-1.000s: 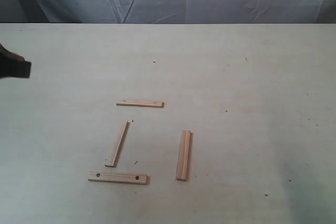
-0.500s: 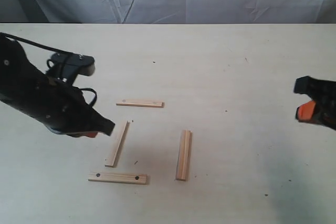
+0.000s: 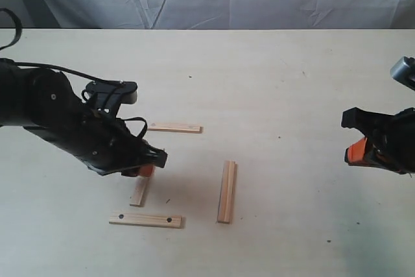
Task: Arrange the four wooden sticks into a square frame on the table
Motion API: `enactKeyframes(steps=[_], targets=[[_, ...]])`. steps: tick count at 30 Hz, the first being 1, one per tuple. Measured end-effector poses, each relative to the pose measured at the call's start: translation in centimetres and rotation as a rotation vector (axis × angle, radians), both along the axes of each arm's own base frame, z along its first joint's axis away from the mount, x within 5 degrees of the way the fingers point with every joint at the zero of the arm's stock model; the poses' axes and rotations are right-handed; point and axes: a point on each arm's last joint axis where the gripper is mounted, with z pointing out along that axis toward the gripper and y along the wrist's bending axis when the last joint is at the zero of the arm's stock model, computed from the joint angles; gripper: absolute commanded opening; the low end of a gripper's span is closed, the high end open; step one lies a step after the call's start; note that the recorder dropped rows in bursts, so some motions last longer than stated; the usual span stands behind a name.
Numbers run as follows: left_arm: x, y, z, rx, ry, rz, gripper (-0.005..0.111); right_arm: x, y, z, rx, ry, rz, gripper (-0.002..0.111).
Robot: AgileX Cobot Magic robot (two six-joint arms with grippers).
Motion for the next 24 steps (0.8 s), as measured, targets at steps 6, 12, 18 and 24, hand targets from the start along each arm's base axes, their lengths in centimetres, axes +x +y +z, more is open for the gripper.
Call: enactKeyframes(steps=[6, 12, 18, 24], targets=[[0.3, -0.1, -2.5, 0.015, 0.065, 0.025, 0.045, 0.0, 0.0, 0.0, -0.003, -0.004, 0.002, -0.001], [0.5, -0.2, -3.0, 0.027, 0.068, 0.009, 0.011, 0.0, 0.0, 0.0, -0.004, -0.005, 0.001, -0.001], [0.8, -0.2, -2.6, 0.026, 0.038, 0.004, 0.000, 0.1, 0.0, 0.0, -0.006, -0.008, -0.002, -0.001], [1.7, -0.5, 1.6, -0.021, -0.099, -0.008, 0.000, 0.3, 0.5, 0.2, -0.037, -0.062, 0.017, -0.001]])
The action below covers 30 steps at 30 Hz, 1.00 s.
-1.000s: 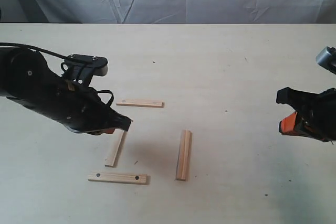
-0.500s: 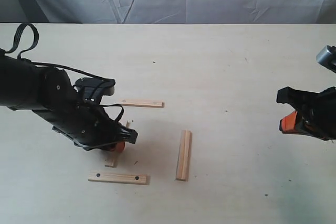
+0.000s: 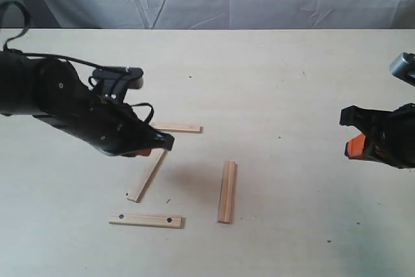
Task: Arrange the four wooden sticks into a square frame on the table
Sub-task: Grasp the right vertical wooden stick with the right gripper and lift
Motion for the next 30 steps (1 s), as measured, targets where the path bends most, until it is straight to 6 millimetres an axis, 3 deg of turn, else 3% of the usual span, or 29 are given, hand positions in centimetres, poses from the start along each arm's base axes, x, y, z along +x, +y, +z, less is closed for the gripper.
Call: enactKeyframes(steps=[4, 12, 16, 20, 23, 30], targets=[[0.4, 1.4, 2.6, -0.024, -0.085, 0.039, 0.000, -0.1, 2.8, 0.9, -0.006, -0.051, 0.089, -0.001], [1.3, 5.5, 2.9, 0.000, -0.077, 0.152, 0.000, 1.5, 10.2, 2.5, -0.140, 0.004, 0.237, -0.001], [1.6, 6.8, 2.9, 0.000, -0.083, 0.201, 0.000, 1.8, 14.9, 0.5, -0.254, 0.061, 0.302, 0.001], [1.7, 7.3, 2.9, -0.016, -0.071, 0.232, 0.000, 2.0, 18.1, -2.1, -0.291, 0.128, 0.282, 0.024], [1.6, 7.4, 2.9, -0.026, -0.064, 0.244, 0.000, 2.2, 19.5, -3.5, -0.305, 0.160, 0.267, 0.045], [1.7, 7.3, 2.9, -0.043, -0.060, 0.258, 0.000, 2.0, 20.4, -5.9, -0.310, 0.238, 0.184, 0.043]])
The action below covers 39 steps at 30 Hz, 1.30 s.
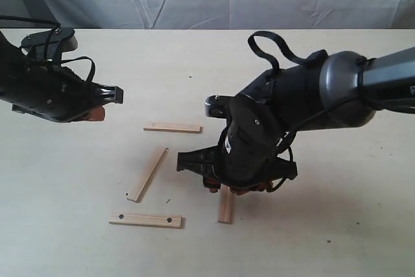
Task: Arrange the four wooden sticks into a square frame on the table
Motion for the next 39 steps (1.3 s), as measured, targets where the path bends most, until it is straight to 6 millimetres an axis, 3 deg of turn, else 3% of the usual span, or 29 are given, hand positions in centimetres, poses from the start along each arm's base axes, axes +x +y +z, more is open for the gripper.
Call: enactKeyframes(steps=[2, 6, 12, 17, 23, 26, 32, 36, 39], targets=[[0.0, 0.0, 0.0, -0.002, 0.000, 0.001, 0.000, 0.1, 0.0, -0.6, -0.010, 0.009, -0.012, 0.036], [0.0, 0.0, 0.0, -0.006, 0.001, 0.005, 0.000, 0.2, 0.1, -1.9, -0.028, 0.028, -0.020, 0.001], [0.0, 0.0, 0.0, -0.006, 0.004, 0.001, 0.000, 0.3, 0.1, -1.6, -0.029, 0.003, -0.003, 0.000], [0.2, 0.0, 0.3, 0.013, -0.018, -0.042, 0.000, 1.7, -1.3, 1.0, 0.012, -0.066, -0.003, 0.000], [4.0, 2.6, 2.2, -0.013, -0.070, -0.001, 0.000, 4.0, -4.5, 3.5, 0.071, -0.103, -0.016, 0.000], [6.5, 3.5, 0.6, -0.056, 0.001, -0.013, 0.000, 4.3, -4.5, 3.2, 0.102, -0.093, -0.004, 0.000], [8.6, 3.1, -6.2, -0.141, 0.179, -0.011, 0.000, 6.1, -2.6, 2.1, 0.123, -0.055, 0.033, 0.000], [9.1, 2.5, -8.5, -0.229, 0.211, -0.010, 0.000, 7.8, -1.2, 2.2, 0.142, -0.064, 0.048, 0.000], [9.3, 2.0, -9.0, -0.300, 0.219, 0.002, 0.000, 8.4, -0.1, 1.6, 0.136, -0.061, 0.085, 0.000]])
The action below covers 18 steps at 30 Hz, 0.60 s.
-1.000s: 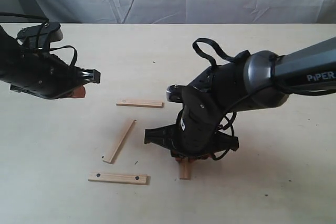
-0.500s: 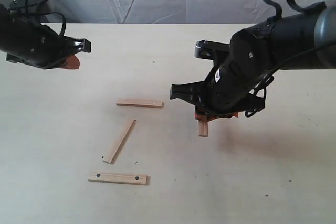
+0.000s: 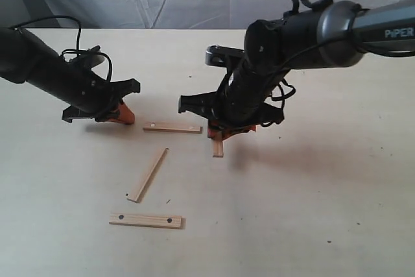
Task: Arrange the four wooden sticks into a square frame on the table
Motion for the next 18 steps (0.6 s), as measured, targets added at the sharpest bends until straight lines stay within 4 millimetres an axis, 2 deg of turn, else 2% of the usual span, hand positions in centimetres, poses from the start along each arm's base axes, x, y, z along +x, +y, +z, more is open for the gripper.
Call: enactKeyframes(steps=[8, 13, 18], targets=[[0.2, -1.5, -0.5, -0.070, 0.020, 0.000, 0.000, 0.3, 3.0, -2.4, -0.013, 0.035, 0.058, 0.000], [0.1, -2.3, -0.6, -0.081, 0.027, -0.013, 0.000, 0.2, 3.1, -3.8, -0.032, 0.064, 0.061, 0.000], [0.0, -2.5, -0.6, -0.089, 0.033, -0.024, 0.000, 0.5, 3.3, -3.9, -0.020, 0.045, 0.055, 0.000]])
